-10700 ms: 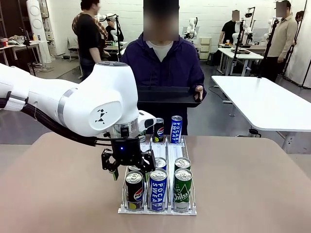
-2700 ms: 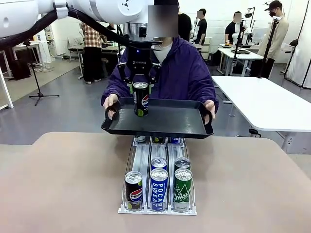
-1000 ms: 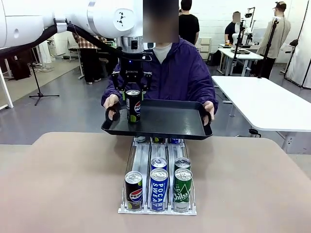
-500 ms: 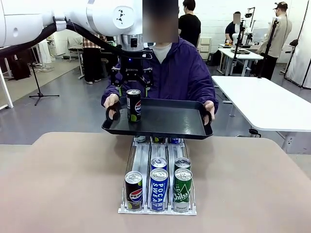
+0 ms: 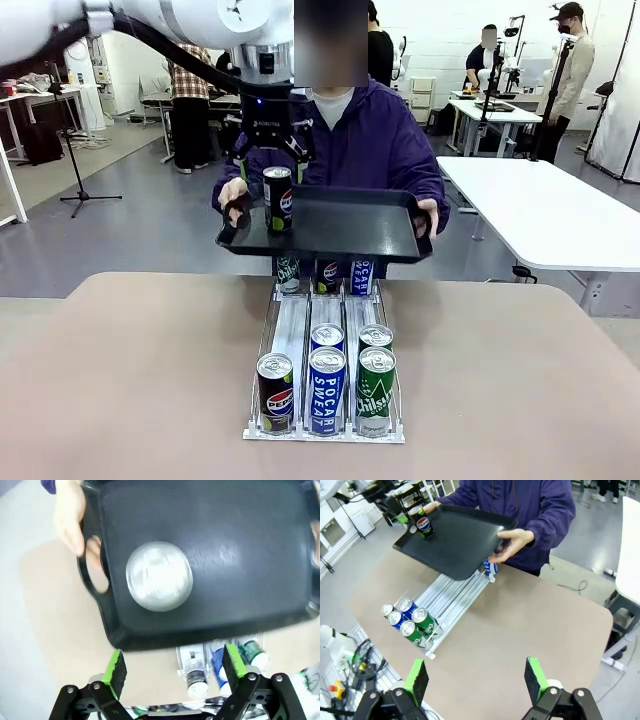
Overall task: Retrieve and hand over the desired beverage to the person.
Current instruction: Place the picked can on the Handle tray extended by the person.
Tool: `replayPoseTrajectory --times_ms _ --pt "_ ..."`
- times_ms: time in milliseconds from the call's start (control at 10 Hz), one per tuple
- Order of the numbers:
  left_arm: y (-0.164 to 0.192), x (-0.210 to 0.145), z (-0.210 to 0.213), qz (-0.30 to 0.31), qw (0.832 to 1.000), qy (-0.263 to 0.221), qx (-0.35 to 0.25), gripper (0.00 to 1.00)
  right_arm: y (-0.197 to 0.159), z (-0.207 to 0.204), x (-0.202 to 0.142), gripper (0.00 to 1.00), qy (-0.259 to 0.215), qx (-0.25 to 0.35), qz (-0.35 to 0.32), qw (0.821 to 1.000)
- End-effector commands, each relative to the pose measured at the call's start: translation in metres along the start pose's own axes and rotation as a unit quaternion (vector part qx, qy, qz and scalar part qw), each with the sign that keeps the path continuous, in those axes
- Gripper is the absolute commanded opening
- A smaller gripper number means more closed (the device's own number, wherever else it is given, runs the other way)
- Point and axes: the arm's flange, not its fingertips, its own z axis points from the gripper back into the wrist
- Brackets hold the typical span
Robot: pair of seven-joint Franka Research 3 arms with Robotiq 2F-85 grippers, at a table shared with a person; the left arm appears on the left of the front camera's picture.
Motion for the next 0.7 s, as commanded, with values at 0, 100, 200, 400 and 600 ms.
replayPoseTrajectory --times_ms 0,100,200,400,600 --pt "0.029 -0.085 0.012 -0.059 0.997 -0.038 -0.025 1.00 -0.001 -0.003 -0.001 1.00 -0.007 0.015 0.003 1.000" --pt "0.040 -0.117 0.019 -0.070 0.996 -0.042 -0.033 1.00 -0.001 -0.003 -0.001 1.00 -0.007 0.015 0.003 1.000" --pt "0.049 -0.137 0.026 -0.073 0.995 -0.054 -0.035 1.00 -0.001 -0.003 -0.001 1.00 -0.007 0.015 0.003 1.000" --pt "0.057 -0.167 0.030 -0.068 0.994 -0.069 -0.042 1.00 -0.001 -0.003 -0.001 1.00 -0.007 0.015 0.003 1.000" --pt "0.062 -0.180 0.033 -0.051 0.996 -0.066 -0.038 1.00 -0.001 -0.003 -0.001 1.00 -0.007 0.015 0.003 1.000"
